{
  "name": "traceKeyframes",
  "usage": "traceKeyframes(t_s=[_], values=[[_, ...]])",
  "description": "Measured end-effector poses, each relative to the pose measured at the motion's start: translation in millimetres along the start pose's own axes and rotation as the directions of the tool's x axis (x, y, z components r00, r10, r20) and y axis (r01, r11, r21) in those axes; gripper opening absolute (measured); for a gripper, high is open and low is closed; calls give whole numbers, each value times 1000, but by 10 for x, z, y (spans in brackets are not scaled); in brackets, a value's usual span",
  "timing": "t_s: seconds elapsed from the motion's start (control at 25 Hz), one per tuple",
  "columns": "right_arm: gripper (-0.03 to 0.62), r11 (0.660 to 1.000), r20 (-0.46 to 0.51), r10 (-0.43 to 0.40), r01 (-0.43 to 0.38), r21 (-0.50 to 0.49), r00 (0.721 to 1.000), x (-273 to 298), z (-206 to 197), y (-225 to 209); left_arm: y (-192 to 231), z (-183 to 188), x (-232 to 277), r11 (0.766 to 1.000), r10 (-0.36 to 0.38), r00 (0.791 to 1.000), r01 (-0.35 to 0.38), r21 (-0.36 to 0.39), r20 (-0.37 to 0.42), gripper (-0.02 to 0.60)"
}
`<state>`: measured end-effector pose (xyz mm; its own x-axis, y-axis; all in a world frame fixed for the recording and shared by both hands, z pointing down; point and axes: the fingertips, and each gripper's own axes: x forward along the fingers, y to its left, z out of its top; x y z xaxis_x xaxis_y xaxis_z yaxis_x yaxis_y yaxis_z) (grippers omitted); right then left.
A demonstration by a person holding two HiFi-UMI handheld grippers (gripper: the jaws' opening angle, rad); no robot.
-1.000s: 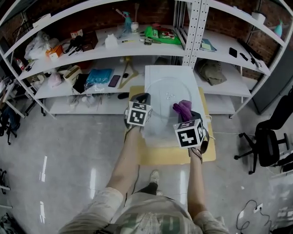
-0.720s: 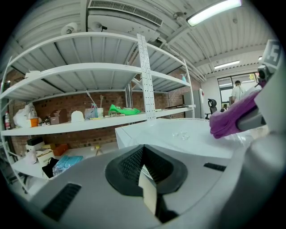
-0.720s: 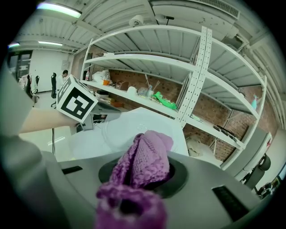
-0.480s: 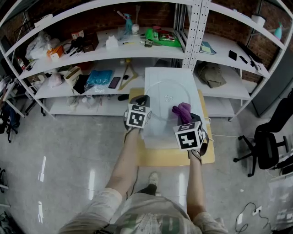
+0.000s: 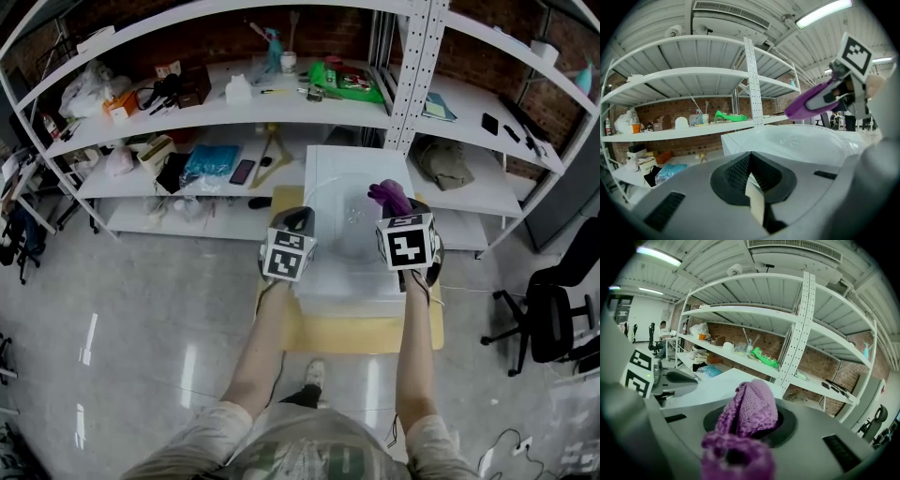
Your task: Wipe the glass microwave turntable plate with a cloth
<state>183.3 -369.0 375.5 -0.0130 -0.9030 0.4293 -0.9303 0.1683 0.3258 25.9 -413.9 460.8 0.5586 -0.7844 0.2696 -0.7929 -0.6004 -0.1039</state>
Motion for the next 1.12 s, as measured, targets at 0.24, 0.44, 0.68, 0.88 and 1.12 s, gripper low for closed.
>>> traceKeyframes(t_s=[0.24,0.44,0.68,0.88,1.12], values=[[54,1000,-49,18,-19,-21,999,489,45,-91,-20,23,-23,1000,-5,1000,5,-9,0,0],[54,996,-95,6,-14,-88,995,655,-50,-1,-11,10,-33,1000,-9,1000,9,-13,8,0],[54,996,-113,14,-24,-86,993,622,-63,43,7,-56,-2,1000,-5,1000,5,-22,3,0],[54,996,-124,13,-23,-81,992,532,-119,46,12,4,-51,1000,-5,1000,5,-18,6,0],[54,994,-135,1,-15,-104,991,302,-252,62,2,13,-32,1000,-3,1000,3,-13,3,0]])
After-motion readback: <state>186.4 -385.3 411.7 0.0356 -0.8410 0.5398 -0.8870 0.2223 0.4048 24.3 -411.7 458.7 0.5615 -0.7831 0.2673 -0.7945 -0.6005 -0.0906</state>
